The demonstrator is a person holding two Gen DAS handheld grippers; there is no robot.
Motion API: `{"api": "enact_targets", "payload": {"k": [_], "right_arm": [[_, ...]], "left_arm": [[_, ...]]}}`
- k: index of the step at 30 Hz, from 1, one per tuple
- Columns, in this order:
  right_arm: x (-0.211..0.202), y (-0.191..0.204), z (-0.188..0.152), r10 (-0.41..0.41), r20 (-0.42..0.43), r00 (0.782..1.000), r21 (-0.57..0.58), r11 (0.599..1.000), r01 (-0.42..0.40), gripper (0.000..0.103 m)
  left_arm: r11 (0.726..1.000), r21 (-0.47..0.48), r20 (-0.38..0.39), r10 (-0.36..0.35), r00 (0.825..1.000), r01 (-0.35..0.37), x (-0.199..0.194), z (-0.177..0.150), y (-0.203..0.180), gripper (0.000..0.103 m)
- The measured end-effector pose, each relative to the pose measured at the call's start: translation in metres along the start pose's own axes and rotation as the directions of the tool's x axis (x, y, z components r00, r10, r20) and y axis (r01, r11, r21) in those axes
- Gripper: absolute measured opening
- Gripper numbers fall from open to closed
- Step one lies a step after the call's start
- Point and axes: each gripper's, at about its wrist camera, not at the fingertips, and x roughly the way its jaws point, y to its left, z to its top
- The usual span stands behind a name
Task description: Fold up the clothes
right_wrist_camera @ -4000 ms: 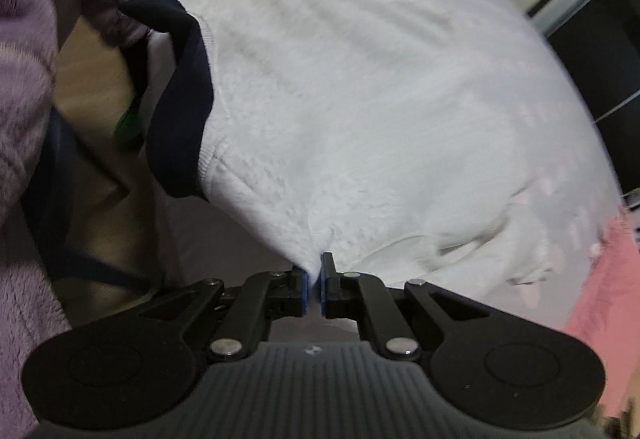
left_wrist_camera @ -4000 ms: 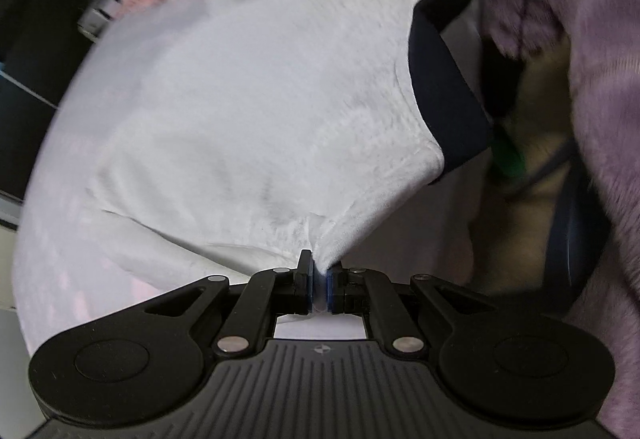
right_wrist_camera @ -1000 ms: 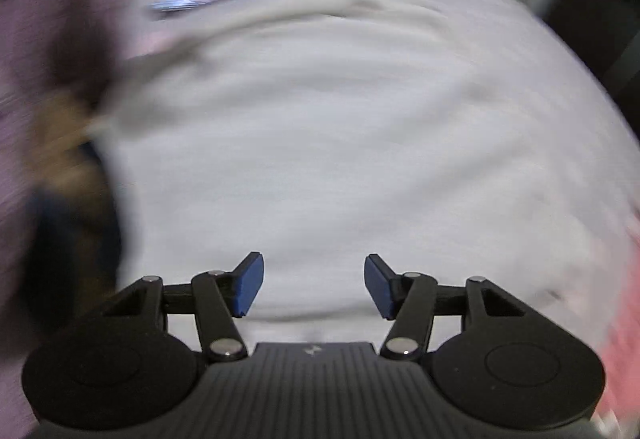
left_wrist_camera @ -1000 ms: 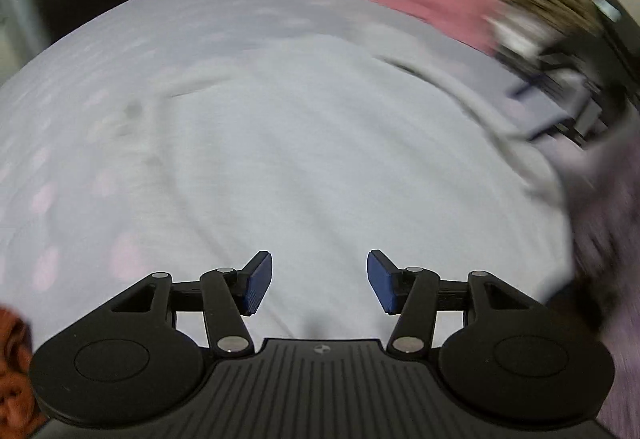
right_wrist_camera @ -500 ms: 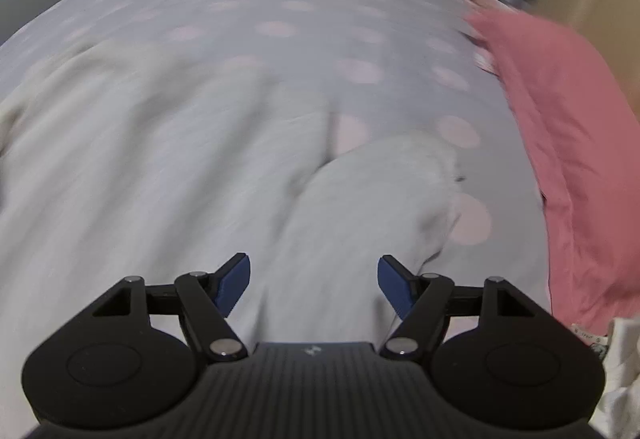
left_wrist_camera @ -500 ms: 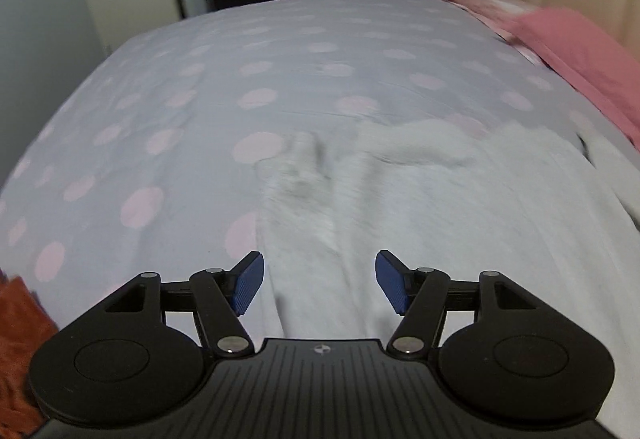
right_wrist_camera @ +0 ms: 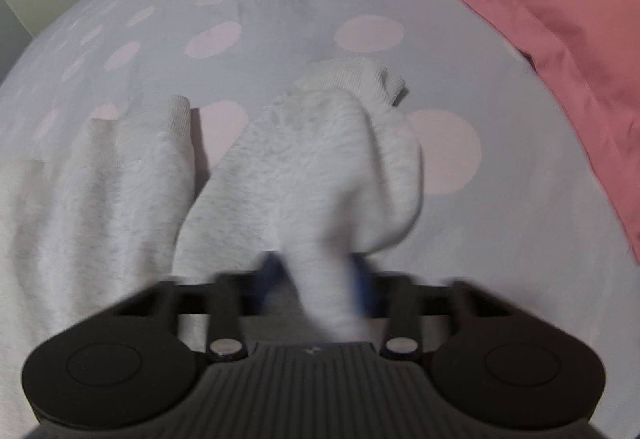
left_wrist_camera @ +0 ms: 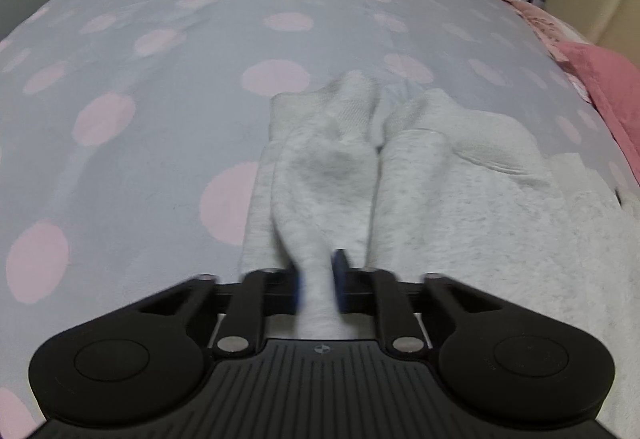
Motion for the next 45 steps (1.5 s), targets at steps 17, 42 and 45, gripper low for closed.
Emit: {"api": "enact_targets", "payload": {"k": [17, 42, 45], "right_arm": [[-0.105, -0.037, -0.037, -0.430, 0.273, 0.860, -0.085, 0.880, 0.467, 0.006], [-0.134, -0.016, -0.051, -0.207, 0.310, 0.928, -0.233, 0.930, 0.286, 0.046], [-0.115, 0.003, -0.046, -0.183, 0.281, 0.942, -0.264, 0.929, 0.259, 0.046]], "left_arm": [[0.921, -0.150, 0.138, 0.379, 0.915, -0.359, -0.137, -0.020, 0.099, 0.001], [0.951, -0.149, 0.247, 0.302, 0.921, -0.272, -0.158, 0.004, 0.062, 0.041], [0.946, -0.161, 0.239, 0.313, 0.919, -0.280, -0.140, 0.018, 0.051, 0.041]]}}
